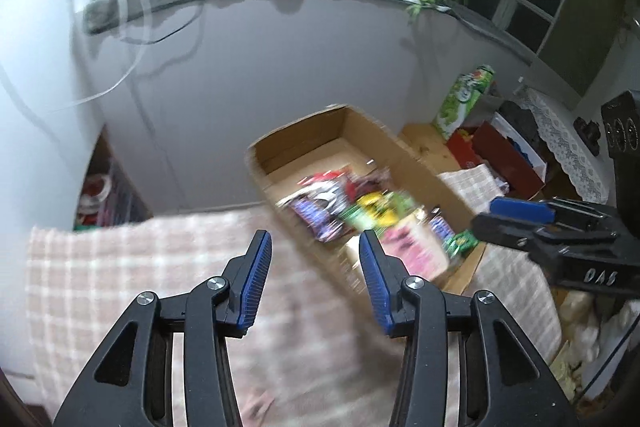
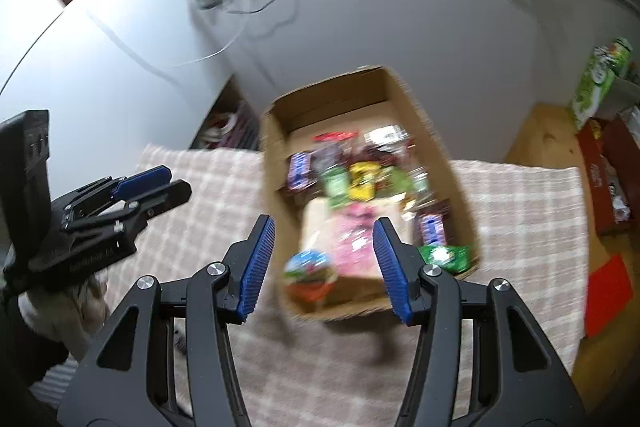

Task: Organize snacks
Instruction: 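Move both tools back to the pink and black candies on the cloth, then grasp the pink candy stick with the left tool while the right grasps the black candy packet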

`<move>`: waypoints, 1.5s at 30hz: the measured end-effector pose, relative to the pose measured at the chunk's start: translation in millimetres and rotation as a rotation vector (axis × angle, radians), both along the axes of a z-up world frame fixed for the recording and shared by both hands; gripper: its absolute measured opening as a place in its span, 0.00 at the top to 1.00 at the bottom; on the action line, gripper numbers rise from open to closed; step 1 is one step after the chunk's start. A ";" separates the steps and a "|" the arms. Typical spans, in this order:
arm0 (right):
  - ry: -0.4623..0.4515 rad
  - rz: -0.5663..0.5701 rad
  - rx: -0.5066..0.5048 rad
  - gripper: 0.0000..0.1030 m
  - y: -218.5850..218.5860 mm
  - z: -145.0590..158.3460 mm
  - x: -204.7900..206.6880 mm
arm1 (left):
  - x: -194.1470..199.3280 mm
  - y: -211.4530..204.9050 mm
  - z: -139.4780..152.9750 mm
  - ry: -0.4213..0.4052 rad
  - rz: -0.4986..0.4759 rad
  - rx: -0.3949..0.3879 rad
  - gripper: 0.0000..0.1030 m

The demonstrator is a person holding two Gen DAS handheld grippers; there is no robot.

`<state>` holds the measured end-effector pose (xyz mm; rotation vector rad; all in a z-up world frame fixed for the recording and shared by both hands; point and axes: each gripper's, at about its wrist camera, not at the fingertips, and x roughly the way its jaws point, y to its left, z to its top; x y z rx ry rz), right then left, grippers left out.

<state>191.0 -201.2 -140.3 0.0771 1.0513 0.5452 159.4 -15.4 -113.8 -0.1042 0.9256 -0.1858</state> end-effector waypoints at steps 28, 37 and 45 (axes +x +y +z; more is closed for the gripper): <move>-0.059 0.721 -0.199 0.56 160.5 -96.9 -163.6 | -72.3 40.0 -99.4 0.236 -0.252 0.071 0.60; -0.069 0.738 -0.212 0.57 172.4 -115.8 -162.2 | -71.3 28.7 -120.4 0.258 -0.309 0.108 0.64; -0.106 0.771 -0.254 0.58 188.1 -127.9 -172.0 | -70.7 35.6 -122.1 0.223 -0.301 0.106 0.84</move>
